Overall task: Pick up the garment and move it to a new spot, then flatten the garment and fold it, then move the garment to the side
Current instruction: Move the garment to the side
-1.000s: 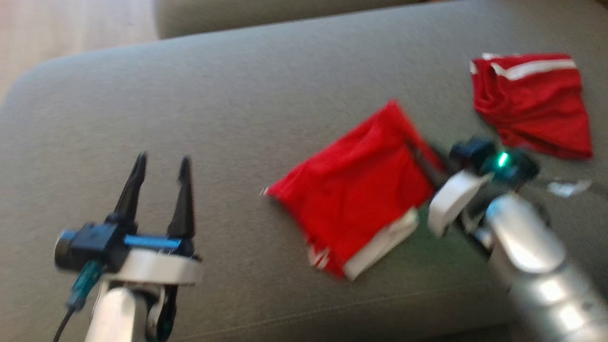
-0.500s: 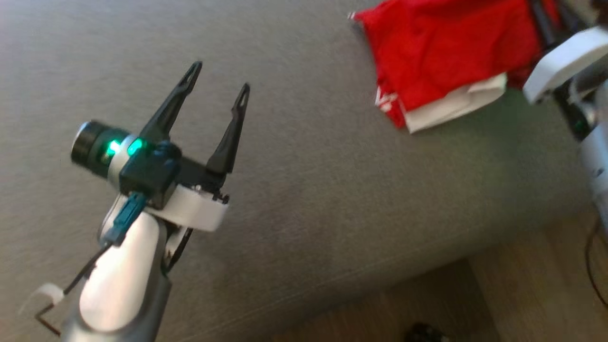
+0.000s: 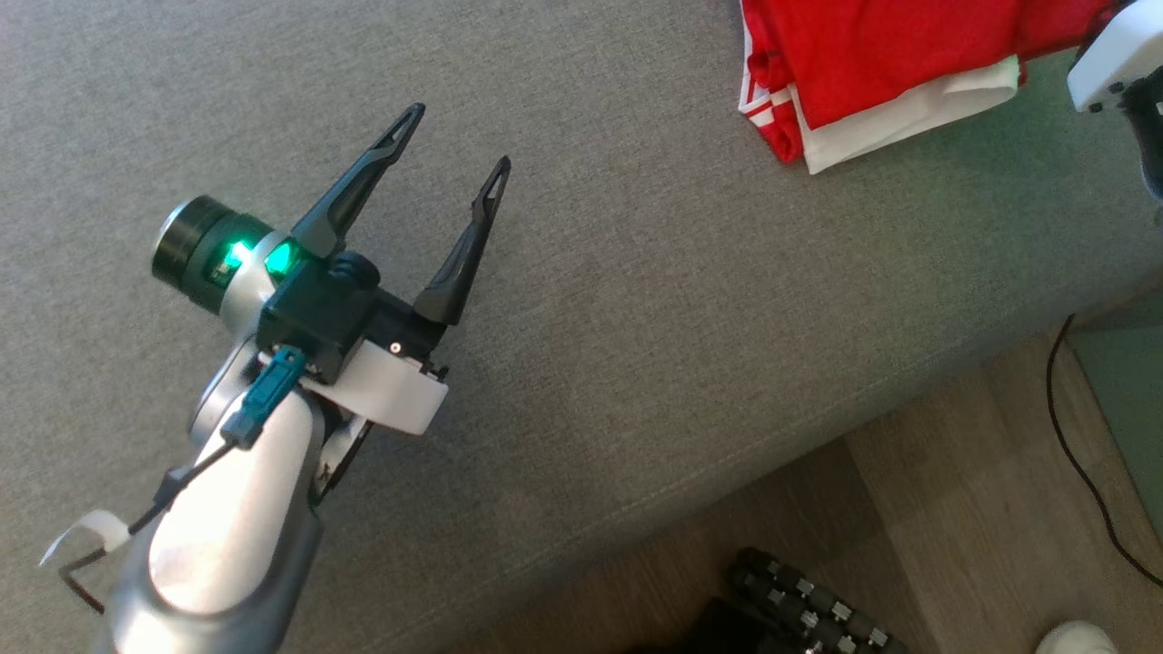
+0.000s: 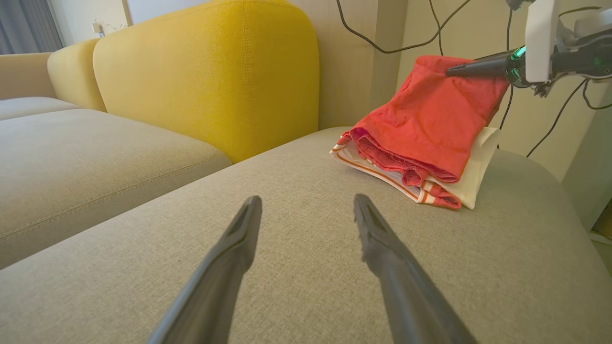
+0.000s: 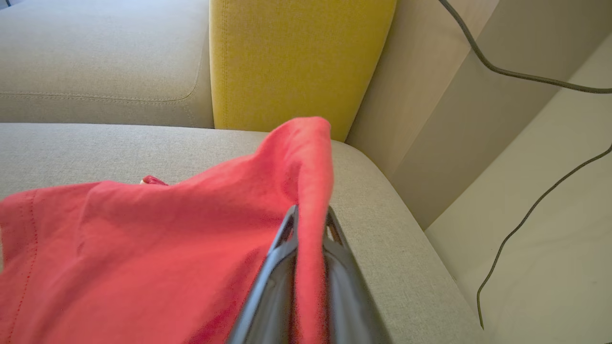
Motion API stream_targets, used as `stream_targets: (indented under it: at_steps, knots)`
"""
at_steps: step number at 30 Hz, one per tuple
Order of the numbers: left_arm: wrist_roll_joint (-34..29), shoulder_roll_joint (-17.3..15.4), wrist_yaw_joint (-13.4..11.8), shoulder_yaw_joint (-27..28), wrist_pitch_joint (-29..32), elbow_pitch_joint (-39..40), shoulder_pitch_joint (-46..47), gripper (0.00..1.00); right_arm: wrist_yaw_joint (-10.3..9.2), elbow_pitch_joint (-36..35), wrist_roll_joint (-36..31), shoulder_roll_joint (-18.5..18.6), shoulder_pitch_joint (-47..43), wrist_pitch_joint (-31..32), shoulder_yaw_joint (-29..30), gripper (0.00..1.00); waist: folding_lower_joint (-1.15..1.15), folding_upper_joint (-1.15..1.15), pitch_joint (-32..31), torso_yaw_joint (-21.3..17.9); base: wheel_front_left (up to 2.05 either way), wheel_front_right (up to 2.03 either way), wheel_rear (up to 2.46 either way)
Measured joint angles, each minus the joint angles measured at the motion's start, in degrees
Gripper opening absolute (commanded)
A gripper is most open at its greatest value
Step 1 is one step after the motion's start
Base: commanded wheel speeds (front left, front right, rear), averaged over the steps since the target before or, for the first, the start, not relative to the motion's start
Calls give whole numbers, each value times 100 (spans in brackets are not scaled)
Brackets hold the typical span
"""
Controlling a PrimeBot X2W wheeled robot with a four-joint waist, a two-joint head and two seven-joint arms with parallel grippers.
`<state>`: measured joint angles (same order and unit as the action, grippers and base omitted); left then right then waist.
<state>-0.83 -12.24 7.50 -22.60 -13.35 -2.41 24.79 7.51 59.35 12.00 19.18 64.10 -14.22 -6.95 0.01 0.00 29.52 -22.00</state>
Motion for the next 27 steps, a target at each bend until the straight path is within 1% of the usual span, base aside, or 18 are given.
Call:
stream_targets:
  at_steps: [1,2,5,8,13,17,20,24,25,26,27]
  knots:
    - [18,-10,-1,0,12,1,0,100,0,1,-2,-12,0,0,59,44,0,0,17,-7,0,0,0]
    - [55,-15,-1,-1,16,0,0,100,0,8,-22,-22,-1,0,121,100,0,0,22,-6,0,0,0]
    - [68,-13,-2,-7,16,-1,0,100,0,43,-102,-36,-1,-23,278,100,-1,0,0,29,0,0,0]
    - [154,8,-48,-22,12,-46,-1,100,0,67,-48,-111,-2,-25,573,100,-1,0,-60,84,0,0,0]
    - [277,102,-156,-13,-63,-203,-12,100,0,-14,-218,-131,-40,-25,569,100,-1,0,-282,219,0,0,0]
    - [420,236,-290,75,-94,-300,-114,100,0,-319,-299,-156,-257,-26,432,100,-1,0,-563,388,0,0,0]
    - [579,344,-422,231,-104,-300,-328,100,0,-677,-292,-218,-608,-35,328,100,-1,0,-813,563,0,0,0]
    - [677,441,-610,500,-135,-131,-659,100,0,-1622,-428,-299,-1219,-41,336,100,-1,0,-1139,856,0,0,0]
    - [725,465,-642,568,-135,-94,-740,100,0,-1834,-478,-344,-1377,-41,342,100,-1,0,-1222,926,0,0,0]
    - [811,535,-693,712,-135,-25,-926,100,0,-2209,-599,-492,-1767,-41,366,100,-2,0,-1400,1070,0,0,0]
    - [834,564,-717,765,-135,8,-1027,100,0,-2347,-632,-579,-1979,-41,386,100,-2,0,-1489,1138,0,0,0]
